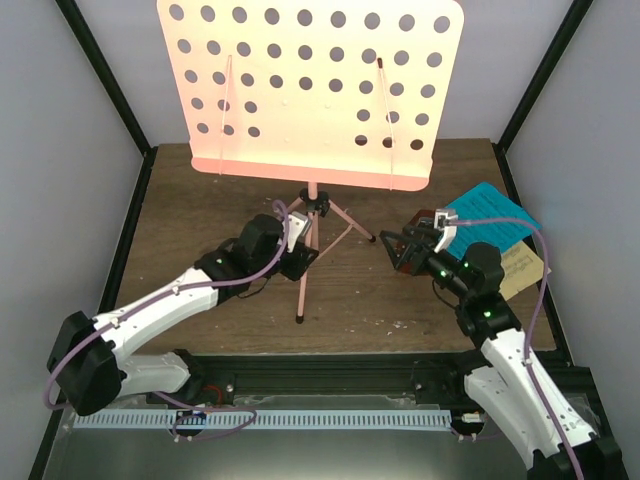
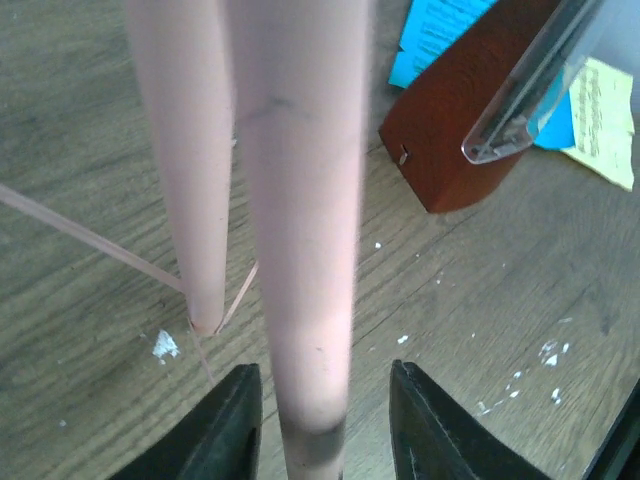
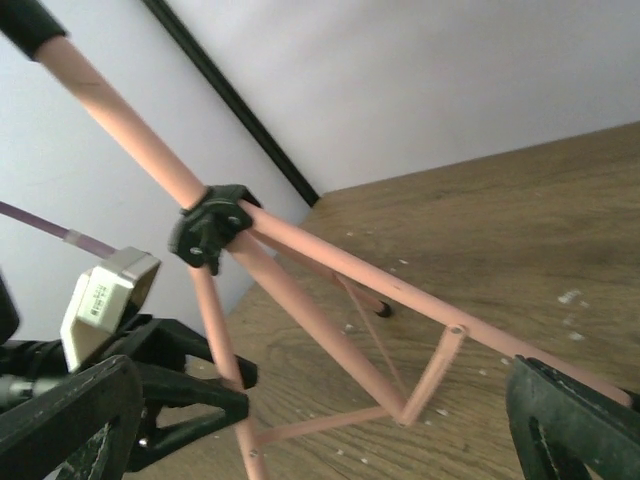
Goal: Pack up the instrument practice props
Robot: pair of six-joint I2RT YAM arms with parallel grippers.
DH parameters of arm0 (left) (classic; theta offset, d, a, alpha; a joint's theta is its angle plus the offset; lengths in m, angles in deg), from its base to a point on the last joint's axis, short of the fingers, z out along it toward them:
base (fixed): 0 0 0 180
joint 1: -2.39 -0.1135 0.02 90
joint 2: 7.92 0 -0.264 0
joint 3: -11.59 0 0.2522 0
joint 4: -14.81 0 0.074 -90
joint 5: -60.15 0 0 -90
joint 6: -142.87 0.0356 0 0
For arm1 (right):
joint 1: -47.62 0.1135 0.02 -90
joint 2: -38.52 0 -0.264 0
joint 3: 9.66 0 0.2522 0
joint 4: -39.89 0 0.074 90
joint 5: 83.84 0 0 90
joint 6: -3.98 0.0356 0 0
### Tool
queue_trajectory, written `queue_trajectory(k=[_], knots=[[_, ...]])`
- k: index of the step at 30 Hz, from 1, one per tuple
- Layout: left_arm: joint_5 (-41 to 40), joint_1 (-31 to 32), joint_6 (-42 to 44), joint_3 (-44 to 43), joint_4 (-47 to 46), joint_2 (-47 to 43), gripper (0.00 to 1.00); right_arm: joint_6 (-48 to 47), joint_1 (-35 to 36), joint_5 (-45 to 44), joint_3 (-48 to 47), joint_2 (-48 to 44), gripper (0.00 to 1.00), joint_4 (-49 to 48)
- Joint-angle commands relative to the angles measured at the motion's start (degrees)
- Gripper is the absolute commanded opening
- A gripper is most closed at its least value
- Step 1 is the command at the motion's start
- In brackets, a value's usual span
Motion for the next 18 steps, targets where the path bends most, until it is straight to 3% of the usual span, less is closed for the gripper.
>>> queue_trajectory(k=[1,7,12,18], knots=[[0.75,-0.2,-0.88,0.48,-0.6,-1.94,0.43,2.99,-0.05,6.94,-0.56,1.56,1.0,-10.03],[0.14,-0.46,-4.79,2.13,-3.93,-5.37,0.57,4.97,-0.05,16.23,-4.68,12.36,0.98,-20.3],[1.51,-2.02,-10.13,3.62,-5.72,-7.44,0.57,8.19,0.8,22.54,-8.38,24.01,0.89,-34.06],[7.95,-6.26,-16.75,7.84,-12.52,-10.79,0.54,6.19,4.66,25.13,-15.59,35.44,0.76,-42.29]])
